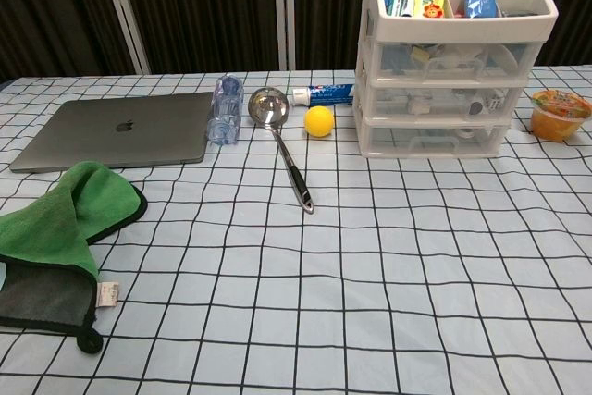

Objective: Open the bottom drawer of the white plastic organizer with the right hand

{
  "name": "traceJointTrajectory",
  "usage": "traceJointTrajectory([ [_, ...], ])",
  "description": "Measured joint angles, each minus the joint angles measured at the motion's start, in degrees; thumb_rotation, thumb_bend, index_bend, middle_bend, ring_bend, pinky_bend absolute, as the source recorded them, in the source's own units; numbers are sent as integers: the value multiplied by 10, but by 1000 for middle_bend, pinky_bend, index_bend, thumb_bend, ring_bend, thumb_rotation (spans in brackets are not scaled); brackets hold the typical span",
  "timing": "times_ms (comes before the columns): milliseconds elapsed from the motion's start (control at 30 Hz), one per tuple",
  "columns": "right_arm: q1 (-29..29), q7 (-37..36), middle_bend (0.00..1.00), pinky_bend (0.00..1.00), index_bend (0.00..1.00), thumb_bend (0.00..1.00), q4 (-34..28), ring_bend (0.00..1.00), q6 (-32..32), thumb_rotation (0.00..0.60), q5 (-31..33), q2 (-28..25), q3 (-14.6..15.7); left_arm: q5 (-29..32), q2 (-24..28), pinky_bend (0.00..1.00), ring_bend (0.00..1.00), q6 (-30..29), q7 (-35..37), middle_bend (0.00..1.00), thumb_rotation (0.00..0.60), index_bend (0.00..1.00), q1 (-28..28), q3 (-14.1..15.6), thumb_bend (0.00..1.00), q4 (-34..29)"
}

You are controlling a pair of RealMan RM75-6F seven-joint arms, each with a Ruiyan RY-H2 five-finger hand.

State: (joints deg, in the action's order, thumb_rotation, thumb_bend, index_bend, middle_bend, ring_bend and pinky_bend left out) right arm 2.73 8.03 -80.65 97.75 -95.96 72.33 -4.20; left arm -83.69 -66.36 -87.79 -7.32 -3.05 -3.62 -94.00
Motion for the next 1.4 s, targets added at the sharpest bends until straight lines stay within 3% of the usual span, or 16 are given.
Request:
traceJointTrajectory([
  [467,3,-7,70,0,187,28,-13,0,-8,600,0,-1,2,6,3,0,0,-2,10,0,600,0,0,-5,0,0],
  [533,5,-12,99,34,187,28,-17,18,-11,600,2,-2,1,9,5,0,0,-1,15,0,600,0,0,-7,0,0],
  [633,9,-16,316,301,192,29,-25,263,-18,600,9,-2,-4,11,7,0,0,-2,19,0,600,0,1,-9,0,0],
  [700,16,-17,602,532,203,29,-32,547,-25,600,14,0,-11,11,7,0,0,-2,20,0,600,0,1,-9,0,0],
  [767,24,-19,791,659,212,39,-40,722,-36,600,20,3,-16,11,8,0,0,-4,22,0,600,0,1,-9,0,-1],
  [833,30,-22,887,726,215,77,-48,815,-48,600,25,5,-19,10,8,0,0,-5,23,0,600,0,2,-10,0,-1],
  [1000,57,-44,995,812,166,425,-94,937,-120,600,65,12,-28,9,10,0,0,-10,28,0,600,0,3,-11,0,-1],
  [1067,70,-57,1000,819,153,499,-120,947,-159,600,97,15,-34,8,11,0,0,-11,32,0,600,0,4,-11,0,-1],
  [1233,102,-103,1000,829,138,600,-181,956,-257,600,202,21,-59,7,13,0,0,-17,41,0,600,0,5,-14,0,-1],
  [1400,141,-210,1000,829,133,644,-224,957,-388,600,339,20,-101,11,9,0,0,-27,35,0,600,0,7,-21,0,7],
])
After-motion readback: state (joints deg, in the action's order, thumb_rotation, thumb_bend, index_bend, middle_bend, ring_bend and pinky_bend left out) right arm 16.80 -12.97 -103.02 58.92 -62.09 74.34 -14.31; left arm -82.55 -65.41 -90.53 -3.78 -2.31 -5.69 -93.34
